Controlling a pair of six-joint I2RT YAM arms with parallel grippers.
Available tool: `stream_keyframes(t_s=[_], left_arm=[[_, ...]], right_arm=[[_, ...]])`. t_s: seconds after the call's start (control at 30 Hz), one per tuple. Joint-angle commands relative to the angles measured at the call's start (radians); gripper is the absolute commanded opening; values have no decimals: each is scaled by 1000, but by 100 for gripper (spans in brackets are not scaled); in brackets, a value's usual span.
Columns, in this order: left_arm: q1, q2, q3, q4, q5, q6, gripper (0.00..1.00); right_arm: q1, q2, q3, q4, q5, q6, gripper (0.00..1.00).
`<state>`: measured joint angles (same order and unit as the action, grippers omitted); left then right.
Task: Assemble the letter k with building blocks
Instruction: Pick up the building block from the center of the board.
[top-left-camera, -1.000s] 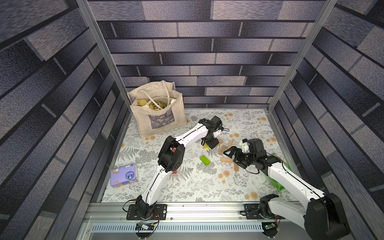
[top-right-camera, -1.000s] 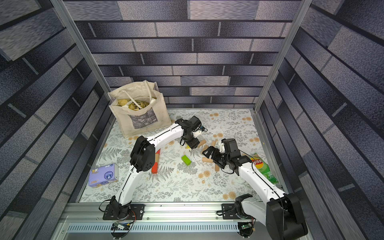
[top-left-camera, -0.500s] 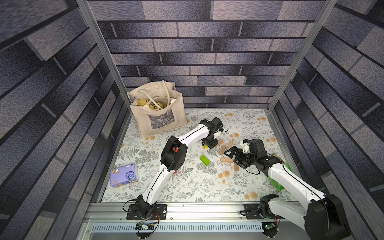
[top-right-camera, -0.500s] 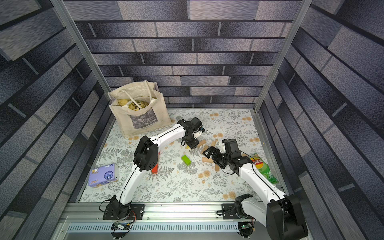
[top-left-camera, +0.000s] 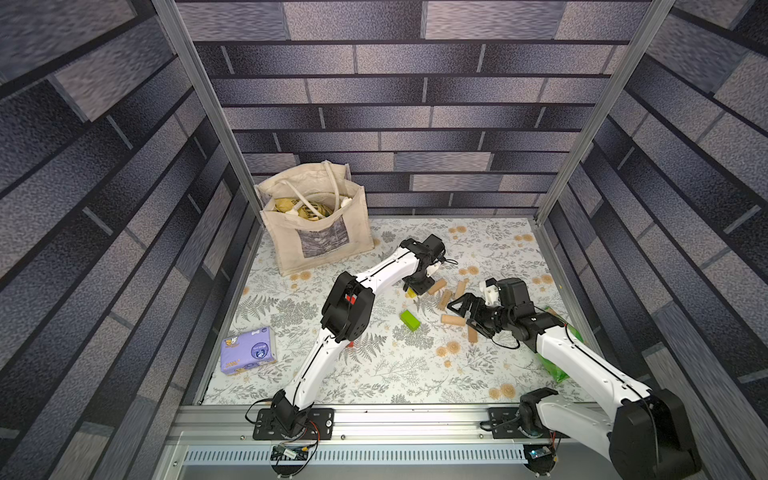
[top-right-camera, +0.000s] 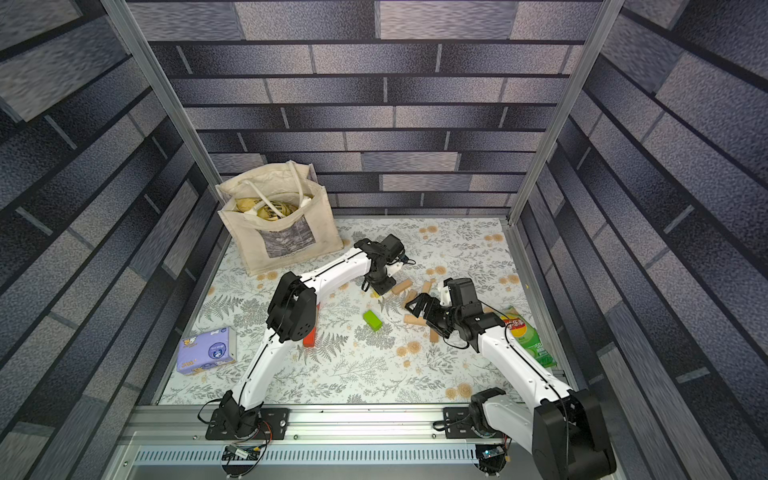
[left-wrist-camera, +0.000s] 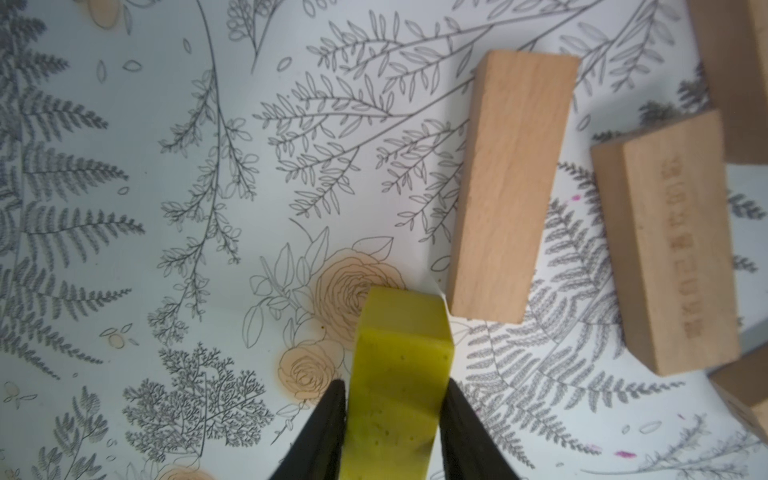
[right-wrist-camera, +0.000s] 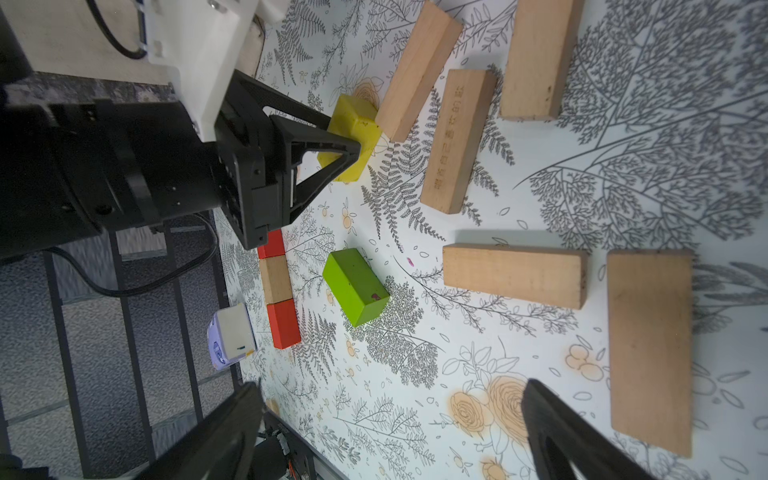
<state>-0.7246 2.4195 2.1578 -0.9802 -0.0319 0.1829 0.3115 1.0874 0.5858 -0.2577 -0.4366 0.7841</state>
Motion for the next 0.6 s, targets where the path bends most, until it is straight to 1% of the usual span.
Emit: stream_keyframes(t_s=[0.0,0.1,0.23,0.4,0.57], left_arm=[[11,-35,-25,-4,-22,-21,36],[27,-81,-87,42,-6,-54,33],[50,-163,-201,114,16,-87,35],[70,-276,-343,183,8,-101,31],[85,-350,-441,208,4,-115,30]], right_arm=[[-8,-22,-10,0,-10,-2,100],[-9,-27,-10,-5,-8,-2,100],[-8,-35,-14,-12,-5,-1,100],[-8,-15,-11,-5,-20,-2,100],[-6,-29,5,-26,-11,-14,100]])
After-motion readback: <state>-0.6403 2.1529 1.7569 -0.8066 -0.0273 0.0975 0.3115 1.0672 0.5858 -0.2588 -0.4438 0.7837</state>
